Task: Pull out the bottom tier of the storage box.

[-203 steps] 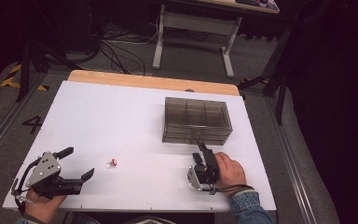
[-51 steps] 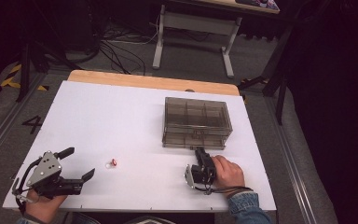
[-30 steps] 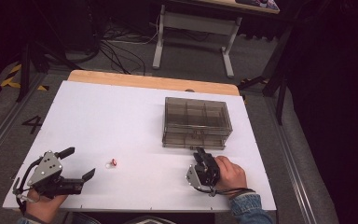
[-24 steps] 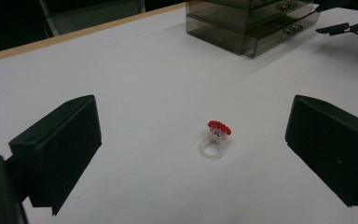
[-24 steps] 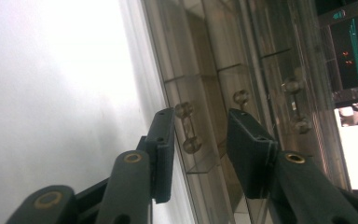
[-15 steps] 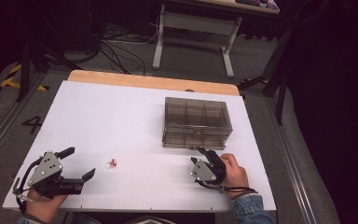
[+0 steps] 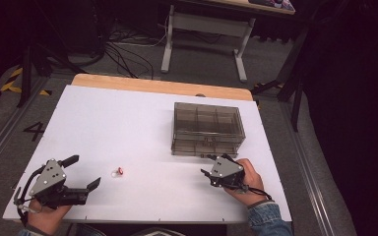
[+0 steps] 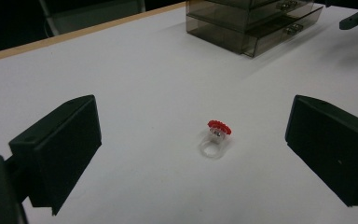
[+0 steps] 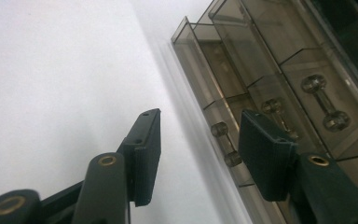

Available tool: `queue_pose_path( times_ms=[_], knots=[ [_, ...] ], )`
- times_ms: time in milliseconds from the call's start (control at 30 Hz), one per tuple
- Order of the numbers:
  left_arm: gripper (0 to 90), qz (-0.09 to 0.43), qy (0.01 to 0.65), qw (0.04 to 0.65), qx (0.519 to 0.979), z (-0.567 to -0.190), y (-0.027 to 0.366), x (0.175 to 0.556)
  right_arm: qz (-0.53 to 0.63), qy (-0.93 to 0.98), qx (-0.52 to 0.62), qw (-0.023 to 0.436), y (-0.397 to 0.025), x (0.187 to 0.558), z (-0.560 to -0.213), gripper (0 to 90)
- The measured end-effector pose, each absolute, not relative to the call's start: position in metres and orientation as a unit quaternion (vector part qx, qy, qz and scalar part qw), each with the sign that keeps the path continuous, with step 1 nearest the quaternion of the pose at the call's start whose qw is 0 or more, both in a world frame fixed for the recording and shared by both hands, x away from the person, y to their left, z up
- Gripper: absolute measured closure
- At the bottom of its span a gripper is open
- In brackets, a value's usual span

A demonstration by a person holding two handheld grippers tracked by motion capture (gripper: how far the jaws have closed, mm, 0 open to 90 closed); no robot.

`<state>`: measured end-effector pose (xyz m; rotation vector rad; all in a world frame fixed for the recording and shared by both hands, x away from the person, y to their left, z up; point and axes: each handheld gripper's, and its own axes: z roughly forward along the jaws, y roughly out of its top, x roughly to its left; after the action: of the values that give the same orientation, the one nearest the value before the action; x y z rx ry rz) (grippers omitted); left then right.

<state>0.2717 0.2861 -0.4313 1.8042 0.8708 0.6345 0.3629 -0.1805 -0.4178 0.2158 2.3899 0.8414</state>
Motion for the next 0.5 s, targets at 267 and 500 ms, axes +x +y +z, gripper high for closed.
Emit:
queue_pose_path(
  times_ms=[267, 500],
  knots=[
    [4.1, 0.260, 0.361, 0.497, 0.745, -0.431, 0.286, 0.271, 0.311, 0.915, 0.089, 0.240, -0.182, 0.377, -0.410, 46.6],
    [4.1, 0.262, 0.359, 0.496, 0.746, -0.431, 0.286, 0.272, 0.287, 0.929, 0.086, 0.219, -0.179, 0.390, -0.405, 45.9]
  ],
)
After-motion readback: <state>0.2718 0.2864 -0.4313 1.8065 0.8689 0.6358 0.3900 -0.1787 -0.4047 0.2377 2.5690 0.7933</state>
